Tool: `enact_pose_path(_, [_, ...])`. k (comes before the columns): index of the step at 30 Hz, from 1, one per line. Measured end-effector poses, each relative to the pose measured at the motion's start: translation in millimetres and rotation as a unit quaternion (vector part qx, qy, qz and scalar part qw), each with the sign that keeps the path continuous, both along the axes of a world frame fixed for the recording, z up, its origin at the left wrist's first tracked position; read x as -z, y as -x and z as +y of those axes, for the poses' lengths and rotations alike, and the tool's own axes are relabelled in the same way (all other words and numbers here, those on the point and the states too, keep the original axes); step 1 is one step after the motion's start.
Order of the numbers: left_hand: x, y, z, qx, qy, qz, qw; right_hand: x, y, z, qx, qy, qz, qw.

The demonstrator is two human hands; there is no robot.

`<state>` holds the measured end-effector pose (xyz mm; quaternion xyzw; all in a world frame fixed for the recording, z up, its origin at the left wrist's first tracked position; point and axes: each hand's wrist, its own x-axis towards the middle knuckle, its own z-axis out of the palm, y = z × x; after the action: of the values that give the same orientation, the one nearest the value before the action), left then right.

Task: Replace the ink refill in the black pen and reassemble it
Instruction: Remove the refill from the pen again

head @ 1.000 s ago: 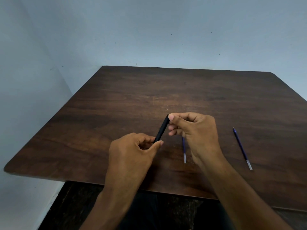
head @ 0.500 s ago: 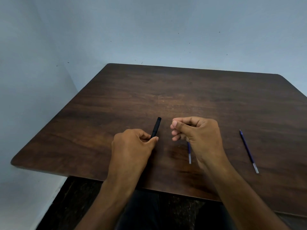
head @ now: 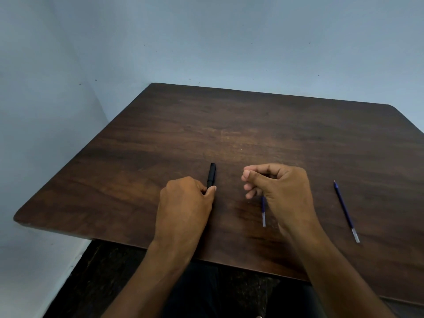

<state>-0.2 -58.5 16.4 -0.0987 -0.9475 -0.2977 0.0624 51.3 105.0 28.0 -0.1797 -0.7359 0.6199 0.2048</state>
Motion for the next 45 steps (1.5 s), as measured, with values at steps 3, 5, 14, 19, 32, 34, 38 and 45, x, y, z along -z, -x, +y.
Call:
enact_pose_path(3, [-1.1,-0.5,0.8,-0.004,0.012,-0.006,1.000,-0.6,-0.1,0.7,0.003,0.000,-0.003,1.000])
enact_pose_path(5, [-1.9,0.5,-0.2,-0.014,0.002,-0.016,1.000,-1.1,0.2,-0.2,0.003,0.004,-0.003,1.000])
enact_pose_path(14, [-2.0,5.9,-4.2,-0.034,-0.017,-0.040,0.998,-3.2,-0.9,-1.4,0.001,0.016,-0.004,1.000])
enact_pose_path(19, [-3.9,5.8,-5.7,-0.019,-0.049,-0.055,0.997,-4.7,-3.7,6.3,0.023,-0.027,-0.014,0.999])
enact_pose_path(32, [-10.0,-10.2,36.6,0.135,-0.258,0.019,0.956,-21.1,-29.7,59.2,0.139,-0.264,-0.233,0.925])
enact_pose_path(34, [-7.6,-11.2,45.4,0.153,-0.274,-0.009,0.949,-17.0,-29.9,60.3,0.134,-0.267,-0.271,0.915])
enact_pose_path(38, [-0.4,-13.6,62.4,0.179,-0.296,-0.054,0.937,-6.6,-24.5,60.2,0.108,-0.279,-0.351,0.887])
enact_pose_path(45, [4.1,-12.4,74.2,0.201,-0.302,-0.082,0.928,-1.1,-16.8,62.0,0.094,-0.300,-0.384,0.868])
